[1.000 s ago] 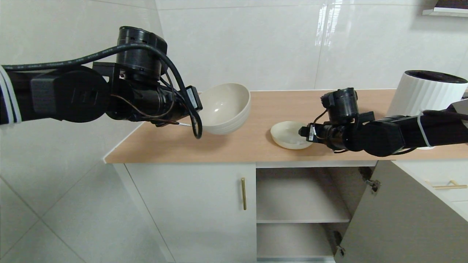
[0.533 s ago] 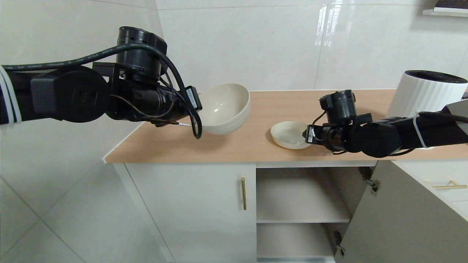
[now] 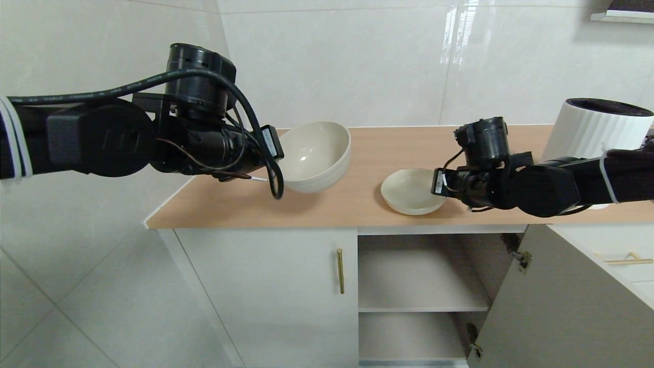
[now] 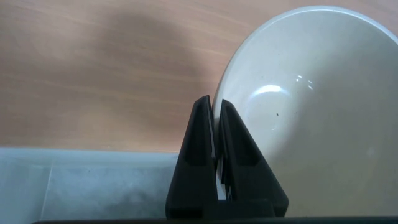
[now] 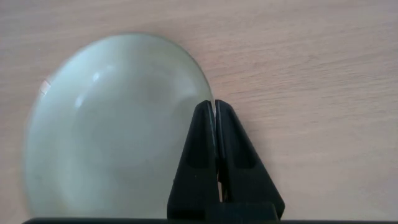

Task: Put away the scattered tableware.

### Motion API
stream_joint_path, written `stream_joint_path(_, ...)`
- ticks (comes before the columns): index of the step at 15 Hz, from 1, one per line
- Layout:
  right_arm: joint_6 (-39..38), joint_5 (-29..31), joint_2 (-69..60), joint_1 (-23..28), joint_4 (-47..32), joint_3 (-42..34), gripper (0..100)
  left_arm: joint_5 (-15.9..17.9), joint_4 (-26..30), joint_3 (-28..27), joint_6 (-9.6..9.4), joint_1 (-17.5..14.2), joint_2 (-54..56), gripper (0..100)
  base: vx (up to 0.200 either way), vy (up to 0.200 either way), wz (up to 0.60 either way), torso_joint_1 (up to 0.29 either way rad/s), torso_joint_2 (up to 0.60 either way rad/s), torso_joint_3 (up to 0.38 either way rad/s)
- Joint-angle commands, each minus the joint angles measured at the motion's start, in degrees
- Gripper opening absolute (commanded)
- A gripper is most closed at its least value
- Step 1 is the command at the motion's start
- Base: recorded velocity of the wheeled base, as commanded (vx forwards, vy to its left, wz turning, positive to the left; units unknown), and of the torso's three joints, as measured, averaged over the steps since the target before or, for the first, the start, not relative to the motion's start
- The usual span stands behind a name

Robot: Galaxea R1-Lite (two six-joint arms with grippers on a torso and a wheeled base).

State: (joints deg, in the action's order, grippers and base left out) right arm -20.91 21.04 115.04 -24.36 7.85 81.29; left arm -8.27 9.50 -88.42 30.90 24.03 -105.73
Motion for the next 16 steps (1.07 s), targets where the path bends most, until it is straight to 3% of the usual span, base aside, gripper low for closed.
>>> stream_joint_path(1, 0.0, -0.4, -6.0, -1.0, 0.1, -2.8, 0, 0.0, -0.3, 1.8, 0.03, 0.1, 1.2, 0, 0.000, 0.000, 0.00, 0.000, 0.00, 0.000)
stream_joint_path(4, -0.1, -2.8, -11.6, -2.4, 0.0, -6.7, 0, 0.4, -2.9, 7.3, -1.11, 0.1, 5.5, 0, 0.000, 0.000, 0.00, 0.000, 0.00, 0.000)
stream_joint_path(8, -0.3, -4.7, -19.3, -3.8, -2.2, -14.9, 0, 4.1, -3.0, 16.9, -5.77, 0.3, 10.1, 0, 0.000, 0.000, 0.00, 0.000, 0.00, 0.000)
stream_joint_path(10, -0.9, -5.7, -23.4, -5.0, -5.9, -19.2, 0, 5.5, -3.1, 20.4, -5.68, 0.3, 12.1, 0, 0.000, 0.000, 0.00, 0.000, 0.00, 0.000)
stream_joint_path(12, -1.0, -8.6, -26.9, -6.0, -8.6, -22.4, 0, 5.5, -6.4, 25.5, -4.71, 0.3, 14.8, 0, 0.000, 0.000, 0.00, 0.000, 0.00, 0.000)
stream_joint_path(13, -1.8, -11.4, -28.6, -6.0, -9.9, -25.3, 0, 5.7, -11.3, 31.5, -4.62, 0.3, 17.4, 0, 0.000, 0.000, 0.00, 0.000, 0.00, 0.000)
stream_joint_path(16, -2.6, -12.3, -28.0, -6.0, -7.9, -31.9, 0, 6.7, -13.3, 38.9, -4.54, 0.3, 20.6, 0, 0.000, 0.000, 0.00, 0.000, 0.00, 0.000)
